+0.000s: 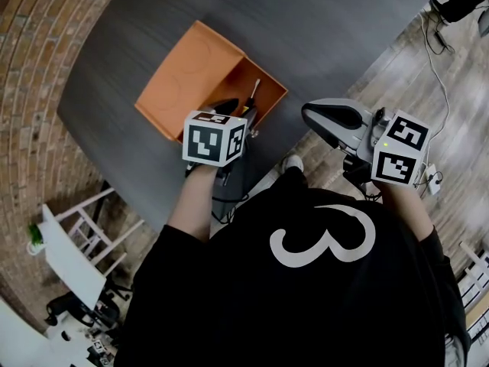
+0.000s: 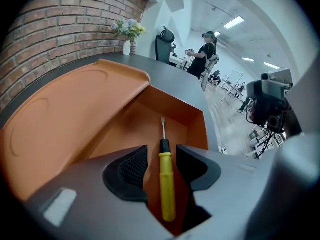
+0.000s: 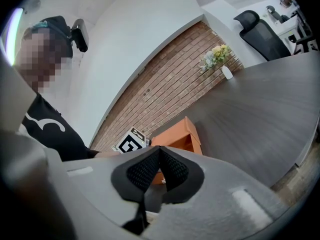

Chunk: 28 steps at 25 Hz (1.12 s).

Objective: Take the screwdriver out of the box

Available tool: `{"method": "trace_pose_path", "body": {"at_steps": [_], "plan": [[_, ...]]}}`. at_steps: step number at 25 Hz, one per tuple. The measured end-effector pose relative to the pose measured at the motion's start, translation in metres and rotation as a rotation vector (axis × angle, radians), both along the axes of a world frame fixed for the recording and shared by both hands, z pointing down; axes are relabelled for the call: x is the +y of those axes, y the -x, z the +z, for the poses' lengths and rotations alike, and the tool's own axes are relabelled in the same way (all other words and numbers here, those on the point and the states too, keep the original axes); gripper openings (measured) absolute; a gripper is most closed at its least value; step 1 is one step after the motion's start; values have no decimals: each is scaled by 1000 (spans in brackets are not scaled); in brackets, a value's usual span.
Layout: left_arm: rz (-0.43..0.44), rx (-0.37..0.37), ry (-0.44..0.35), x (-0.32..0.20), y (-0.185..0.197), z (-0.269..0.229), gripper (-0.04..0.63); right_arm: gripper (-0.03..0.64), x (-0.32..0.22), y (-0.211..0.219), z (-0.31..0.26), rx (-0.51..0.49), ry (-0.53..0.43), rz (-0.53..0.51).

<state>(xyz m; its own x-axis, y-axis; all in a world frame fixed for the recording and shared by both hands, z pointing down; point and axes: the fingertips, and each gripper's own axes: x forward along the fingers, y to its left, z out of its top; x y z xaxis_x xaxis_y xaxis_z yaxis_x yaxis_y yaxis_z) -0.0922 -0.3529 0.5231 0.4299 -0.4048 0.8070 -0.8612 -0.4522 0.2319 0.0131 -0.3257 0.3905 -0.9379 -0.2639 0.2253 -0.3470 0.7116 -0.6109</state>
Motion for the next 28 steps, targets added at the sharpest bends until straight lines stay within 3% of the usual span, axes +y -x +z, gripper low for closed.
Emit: {"method": "trace_pose_path", "body": {"at_steps": [8,10,24,28], "plan": [[47,-81,-14,5,0,4,164,2,-2,-3,2,3,7,16],[53,-87,-4,5,-2,3,104,2,-5,-3,2,4,5,14],[3,-53,33,-3,-2,5,101,2,-4,-1,7,5,14,9],[-26,-48,-2,-6,3,-2,101,2,1,-3,5,1,12,11]]}}
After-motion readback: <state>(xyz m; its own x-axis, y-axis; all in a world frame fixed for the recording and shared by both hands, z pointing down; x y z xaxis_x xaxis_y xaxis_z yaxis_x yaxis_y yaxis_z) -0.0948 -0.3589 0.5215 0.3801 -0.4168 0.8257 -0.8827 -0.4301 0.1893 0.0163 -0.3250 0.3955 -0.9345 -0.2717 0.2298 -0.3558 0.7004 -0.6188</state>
